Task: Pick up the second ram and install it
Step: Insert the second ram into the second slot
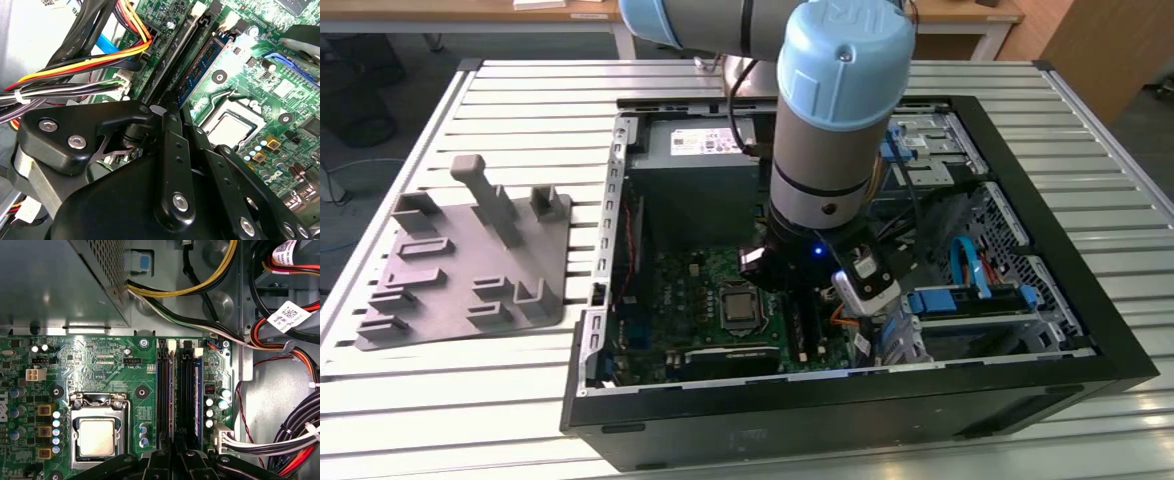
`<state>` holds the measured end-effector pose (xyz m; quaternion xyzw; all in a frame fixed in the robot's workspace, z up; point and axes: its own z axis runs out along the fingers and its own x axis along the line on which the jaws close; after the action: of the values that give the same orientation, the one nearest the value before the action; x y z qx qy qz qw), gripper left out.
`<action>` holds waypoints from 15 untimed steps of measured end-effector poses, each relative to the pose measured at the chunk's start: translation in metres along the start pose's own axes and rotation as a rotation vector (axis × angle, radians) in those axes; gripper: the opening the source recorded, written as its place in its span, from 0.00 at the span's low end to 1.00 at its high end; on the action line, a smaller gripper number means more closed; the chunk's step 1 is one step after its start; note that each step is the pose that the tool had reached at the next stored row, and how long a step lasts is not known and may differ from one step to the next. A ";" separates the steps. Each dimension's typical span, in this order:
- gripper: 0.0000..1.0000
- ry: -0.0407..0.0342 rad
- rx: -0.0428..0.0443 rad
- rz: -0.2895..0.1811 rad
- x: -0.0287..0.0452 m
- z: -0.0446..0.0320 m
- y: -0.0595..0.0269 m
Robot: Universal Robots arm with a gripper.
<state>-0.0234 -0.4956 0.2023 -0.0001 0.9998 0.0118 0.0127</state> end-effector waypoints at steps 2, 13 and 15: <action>0.14 0.0000 0.0001 0.000 0.0000 0.0010 0.0000; 0.15 -0.0008 -0.0029 0.000 -0.0004 0.0045 0.0003; 0.22 -0.0001 -0.0006 0.000 -0.0003 0.0036 0.0000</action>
<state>-0.0230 -0.4955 0.1987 -0.0001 0.9998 0.0121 0.0127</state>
